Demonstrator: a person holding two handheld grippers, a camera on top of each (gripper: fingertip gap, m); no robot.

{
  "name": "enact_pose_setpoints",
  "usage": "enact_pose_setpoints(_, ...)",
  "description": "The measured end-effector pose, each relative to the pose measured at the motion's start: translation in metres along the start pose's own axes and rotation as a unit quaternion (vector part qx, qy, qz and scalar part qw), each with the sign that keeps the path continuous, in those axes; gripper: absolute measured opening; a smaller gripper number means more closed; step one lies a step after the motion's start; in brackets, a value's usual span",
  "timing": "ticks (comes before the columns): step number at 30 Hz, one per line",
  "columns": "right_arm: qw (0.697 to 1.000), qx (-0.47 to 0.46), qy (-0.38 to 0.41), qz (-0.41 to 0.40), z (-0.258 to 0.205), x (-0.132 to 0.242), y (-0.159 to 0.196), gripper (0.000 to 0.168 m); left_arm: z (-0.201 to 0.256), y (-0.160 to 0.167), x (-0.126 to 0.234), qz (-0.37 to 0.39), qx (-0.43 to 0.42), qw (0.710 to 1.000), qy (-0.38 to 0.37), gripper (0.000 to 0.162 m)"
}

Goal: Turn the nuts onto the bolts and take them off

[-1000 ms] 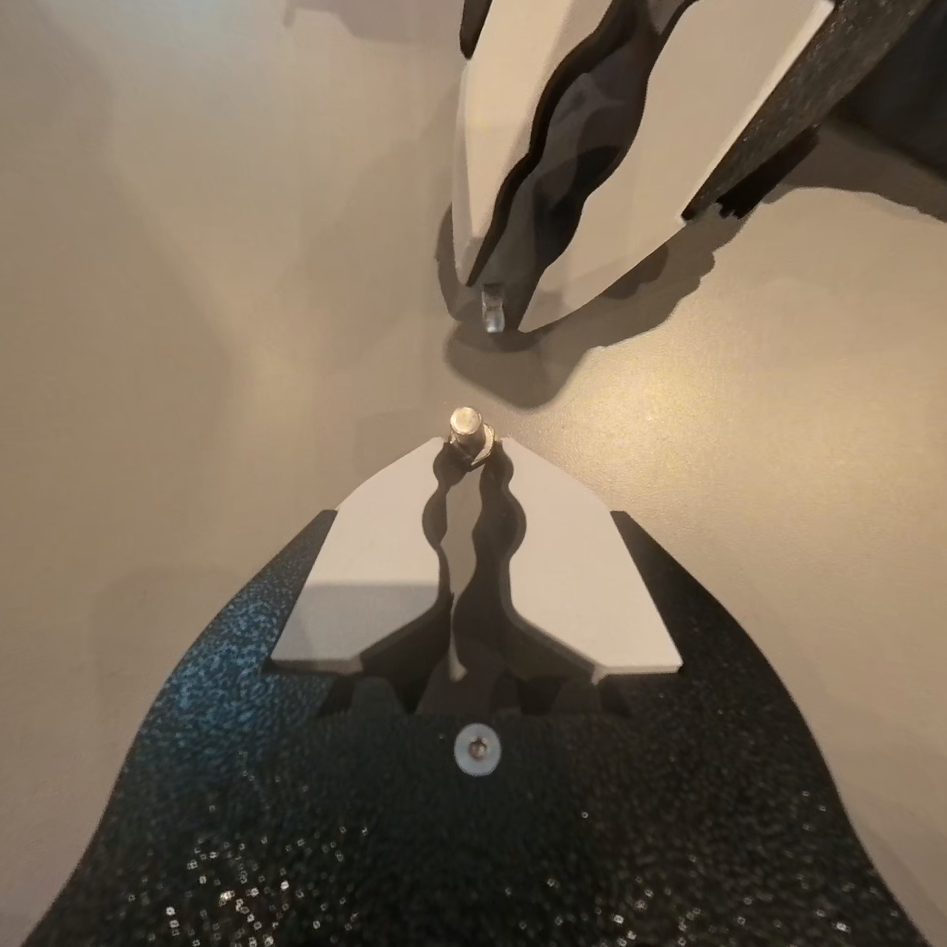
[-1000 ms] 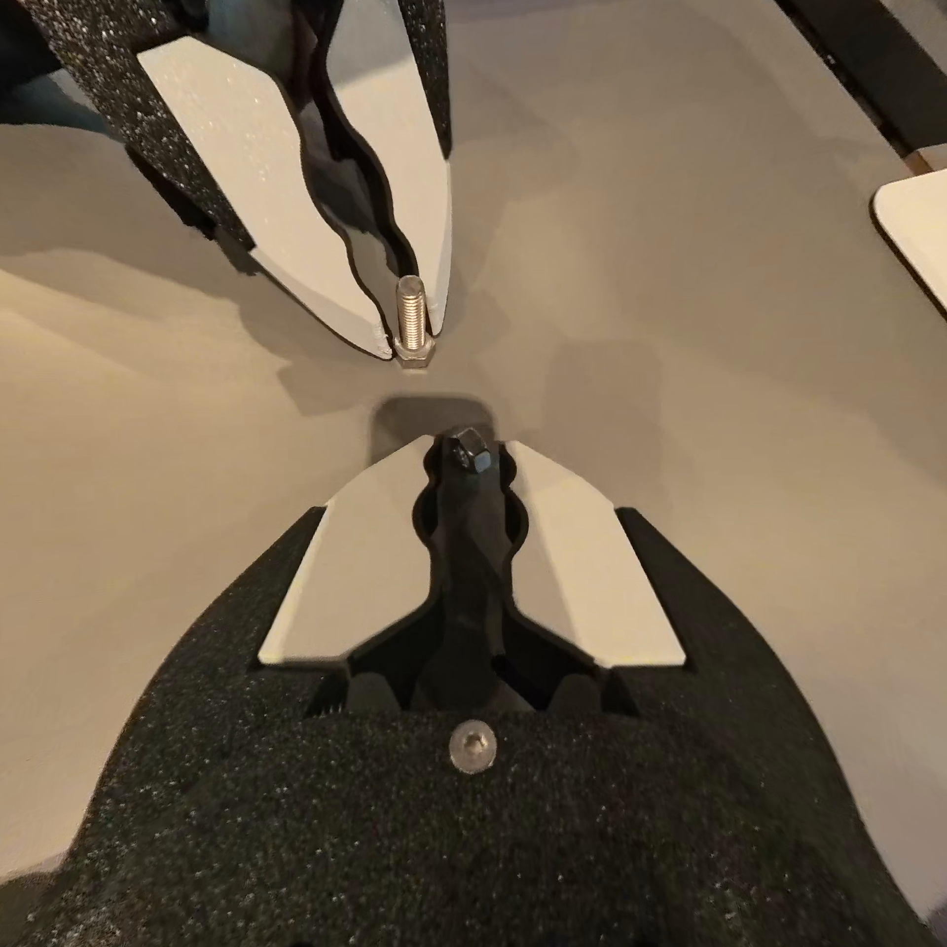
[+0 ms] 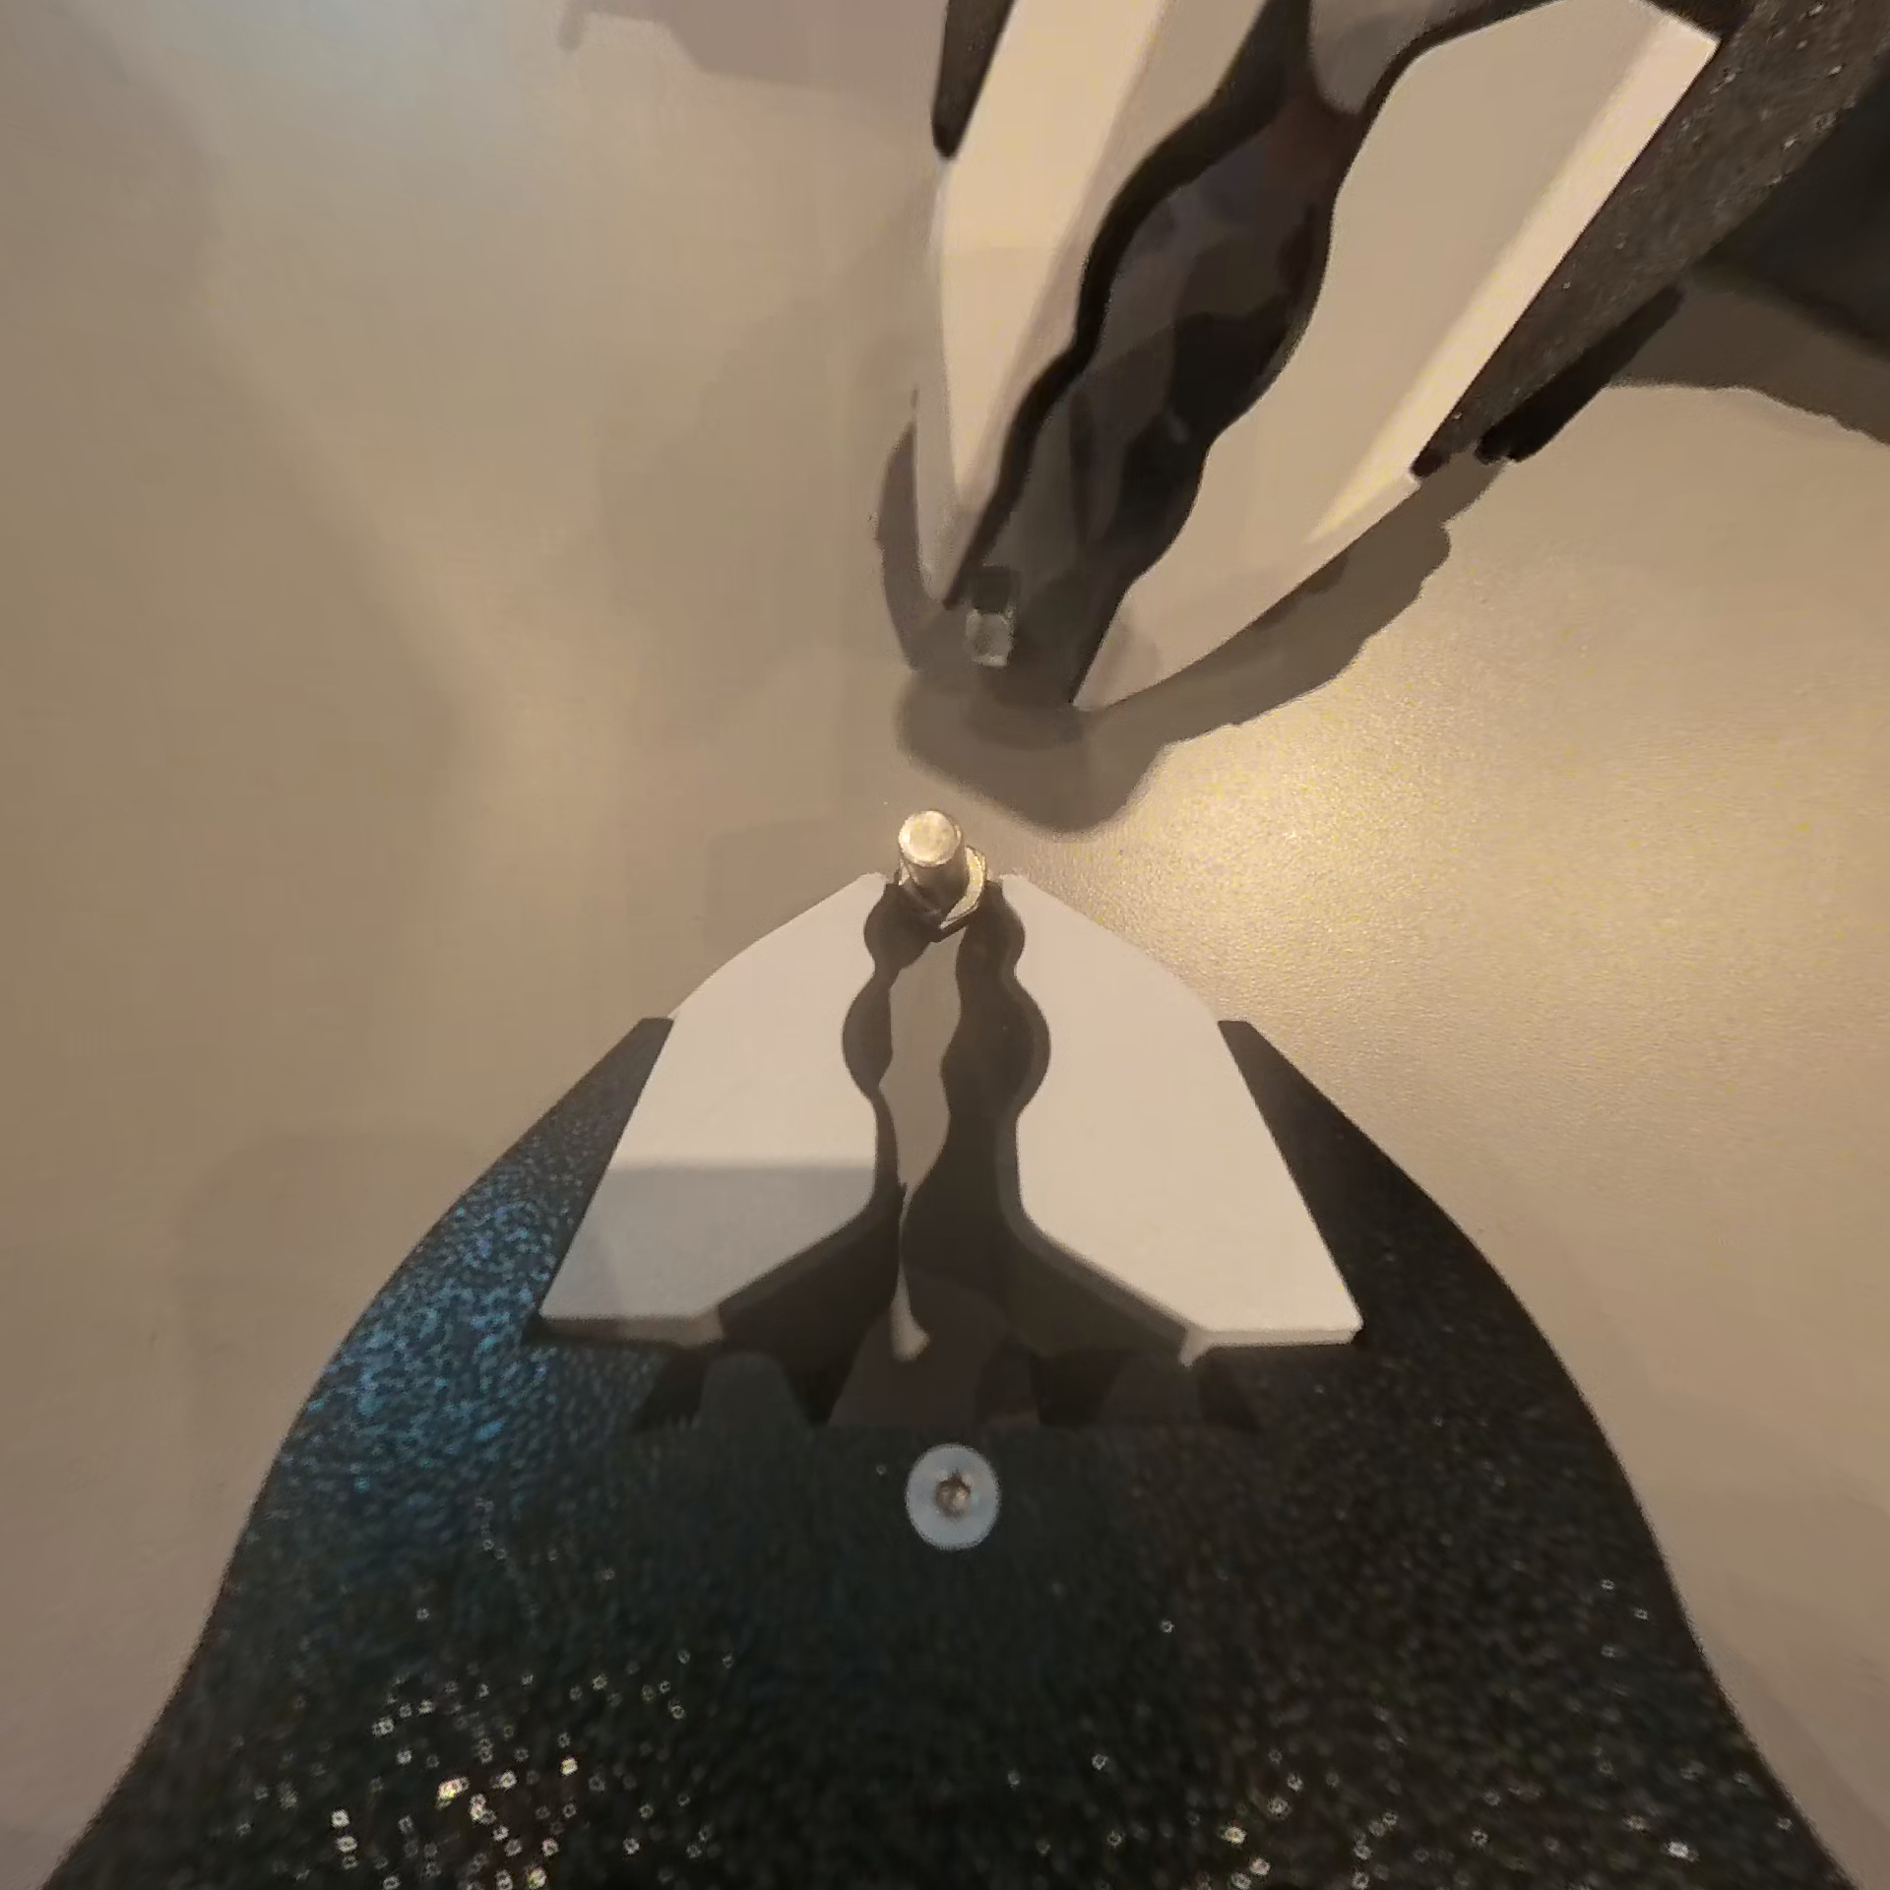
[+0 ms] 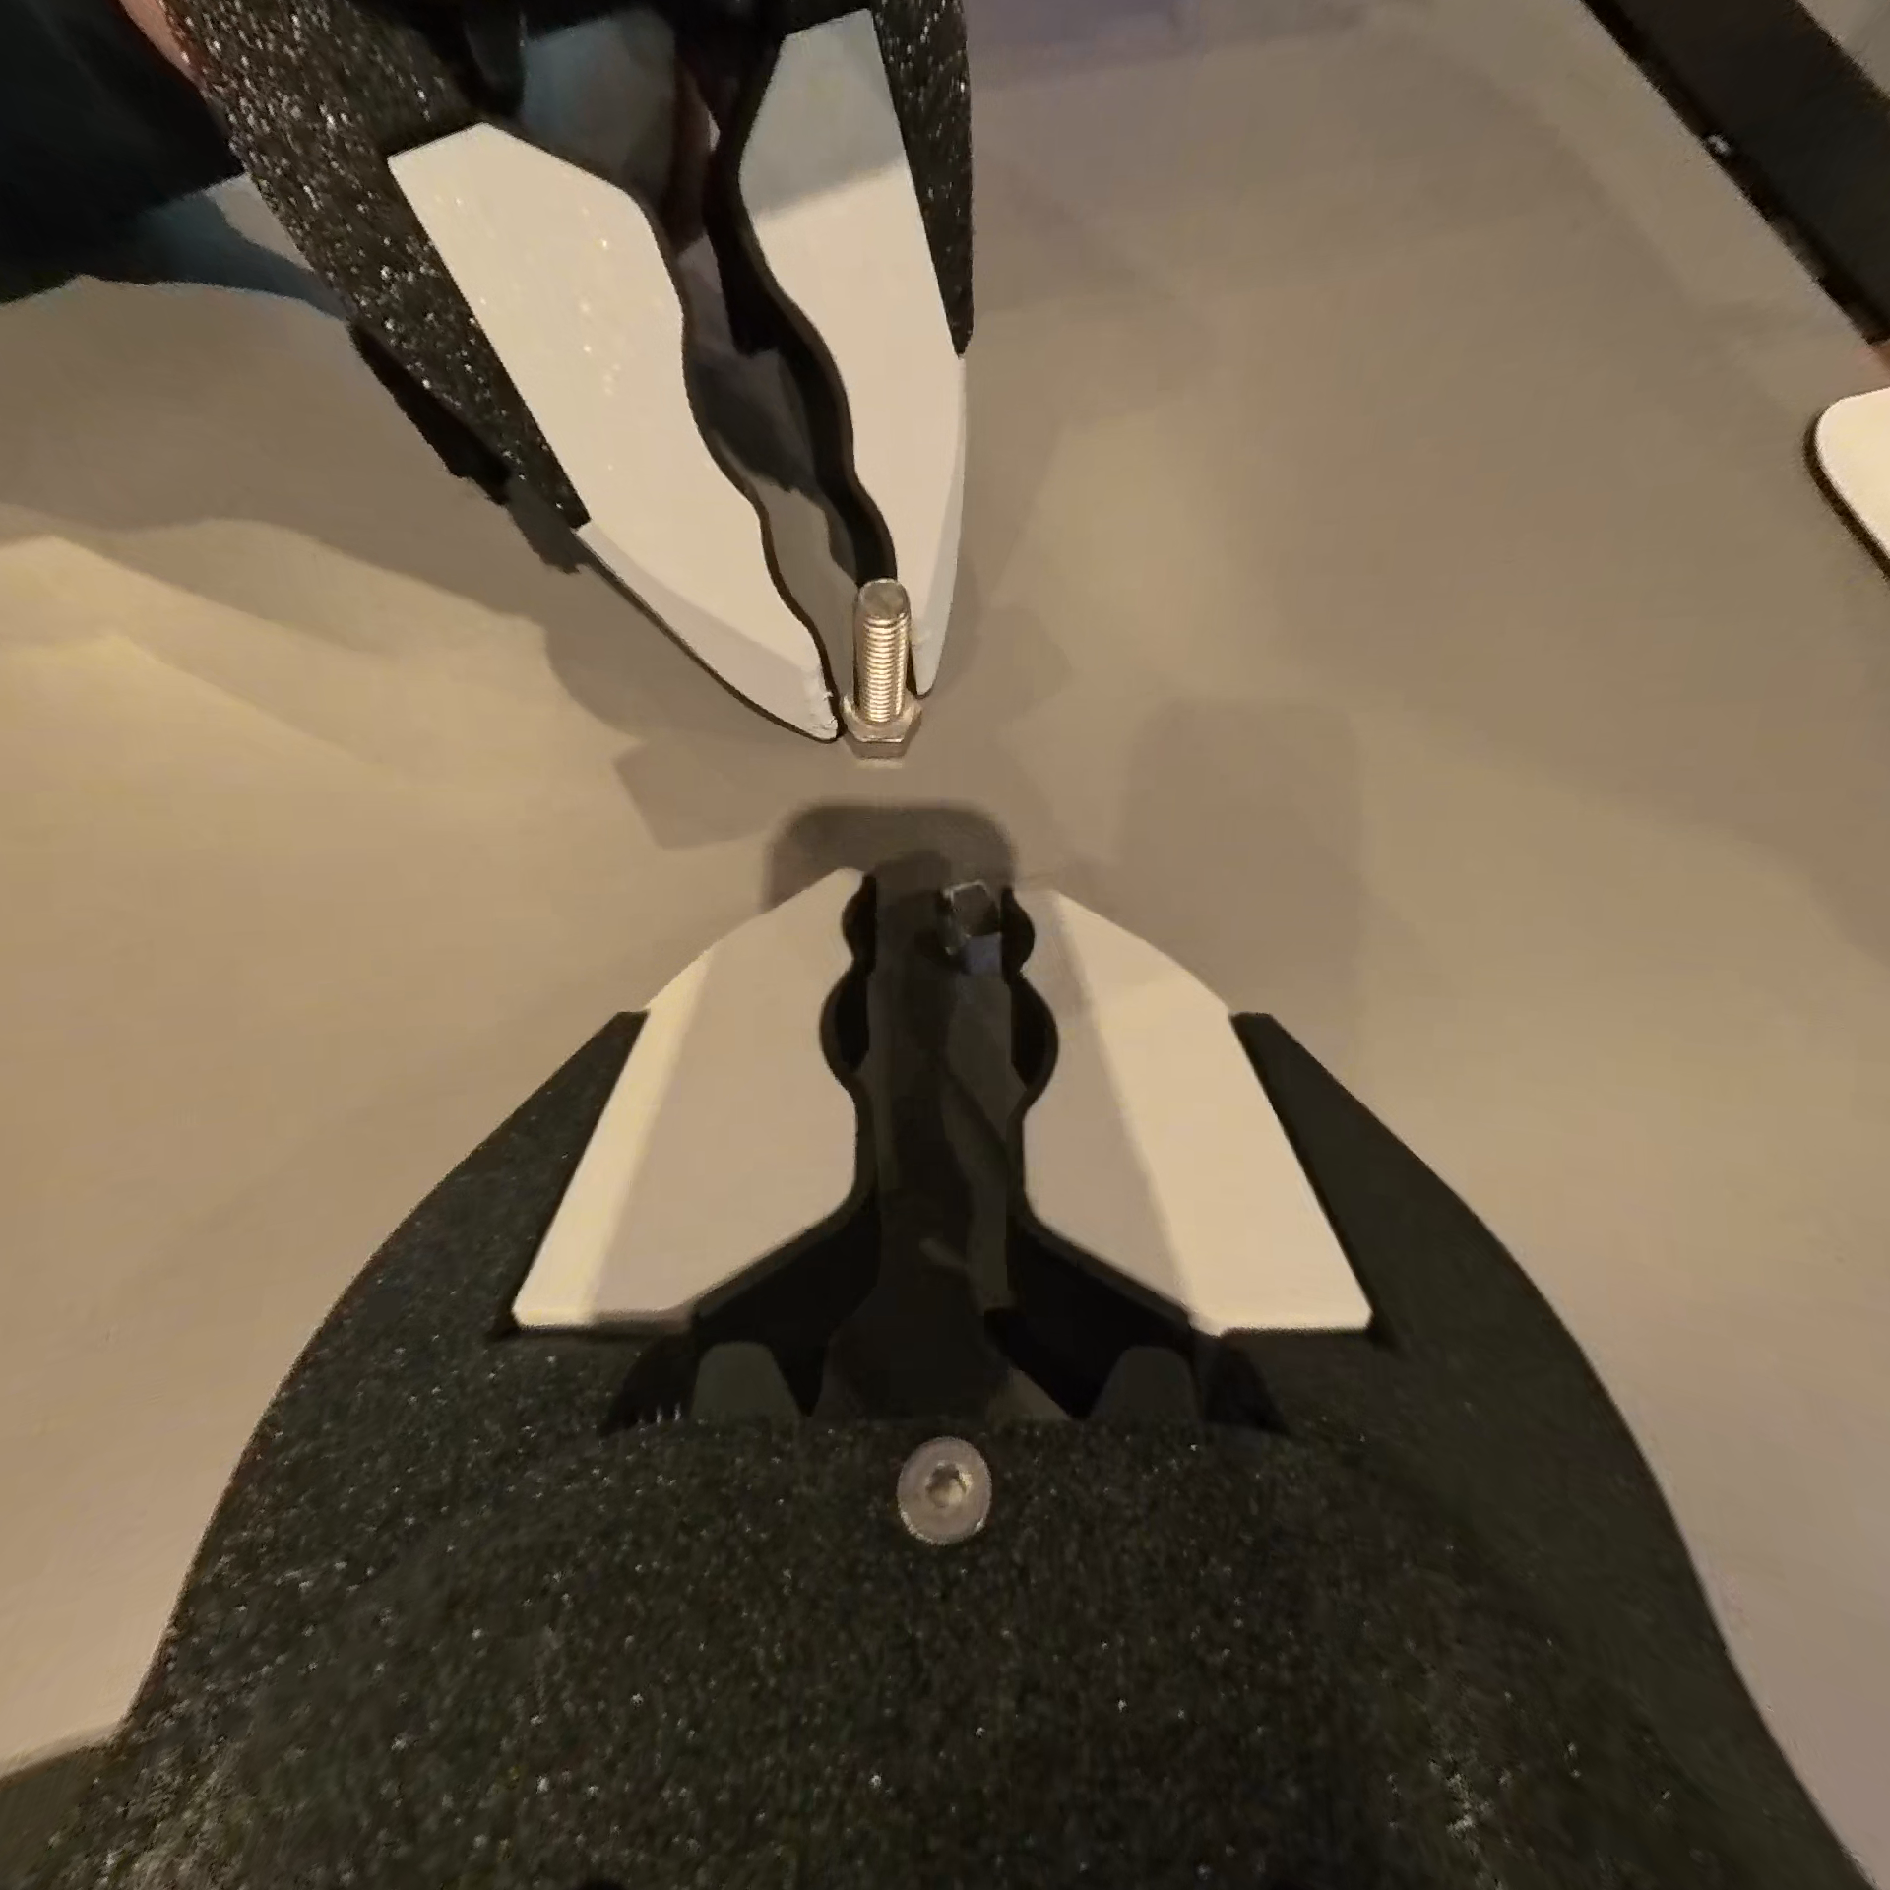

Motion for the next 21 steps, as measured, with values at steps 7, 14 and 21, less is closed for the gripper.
enact_pose_setpoints(7,1.000,0.009,0.016,-0.003,0.004,0.001,0.001,0.009,0.000,0.000,0.000,0.000,0.000,1.000,0.001,0.015)
enact_pose_setpoints(14,0.990,0.068,0.122,0.007,0.023,0.007,-0.004,0.009,0.000,0.000,0.000,0.000,0.000,1.000,0.001,0.015)
enact_pose_setpoints(21,0.996,0.059,0.074,-0.002,0.013,0.005,0.000,0.016,0.000,0.000,0.000,0.001,0.000,1.000,0.002,0.015)
Point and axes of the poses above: each gripper's, where its closed fingertips meet, x back along the fingers, y out of its underside, z = x × y across the jaws, the point moved 1 cm from there along x, back along the fingers, and after that the axes turned 10 degrees about -x, right-handed, at the moved point
